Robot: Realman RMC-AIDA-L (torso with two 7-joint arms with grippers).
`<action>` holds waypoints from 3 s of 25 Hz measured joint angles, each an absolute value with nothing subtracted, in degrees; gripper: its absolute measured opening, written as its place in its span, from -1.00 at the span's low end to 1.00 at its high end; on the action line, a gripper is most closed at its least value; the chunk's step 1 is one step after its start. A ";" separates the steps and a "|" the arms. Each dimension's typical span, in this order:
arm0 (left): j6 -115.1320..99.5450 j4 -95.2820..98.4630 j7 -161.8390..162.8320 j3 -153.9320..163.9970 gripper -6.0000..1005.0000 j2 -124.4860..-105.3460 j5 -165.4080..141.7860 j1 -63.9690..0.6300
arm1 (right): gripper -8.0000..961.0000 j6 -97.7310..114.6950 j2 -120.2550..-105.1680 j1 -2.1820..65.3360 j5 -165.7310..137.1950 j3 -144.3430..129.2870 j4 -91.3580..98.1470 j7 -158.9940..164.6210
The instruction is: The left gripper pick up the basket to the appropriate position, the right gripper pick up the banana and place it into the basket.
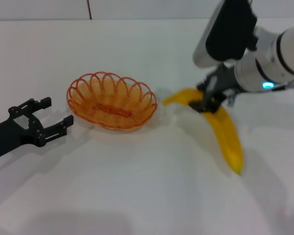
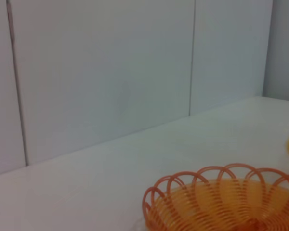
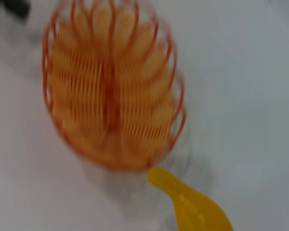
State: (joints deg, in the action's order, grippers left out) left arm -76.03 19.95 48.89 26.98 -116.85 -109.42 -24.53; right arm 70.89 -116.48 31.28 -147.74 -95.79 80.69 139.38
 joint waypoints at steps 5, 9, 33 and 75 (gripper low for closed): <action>-76.03 19.92 48.86 26.98 0.61 -116.90 -109.42 -24.46 | -0.02 69.94 -116.56 30.46 -143.19 -96.14 87.16 135.82; -76.02 19.52 48.86 26.98 0.61 -116.89 -109.42 -24.72 | -0.02 69.75 -116.65 34.36 -140.34 -97.07 87.15 133.78; -75.05 16.59 46.67 27.08 0.59 -116.89 -109.51 -26.35 | -0.04 47.32 -117.33 52.80 -138.11 -113.71 65.33 136.13; -73.25 14.91 45.81 27.51 0.55 -116.90 -109.20 -26.83 | 0.54 50.93 -116.86 44.02 -135.58 -110.37 73.86 130.60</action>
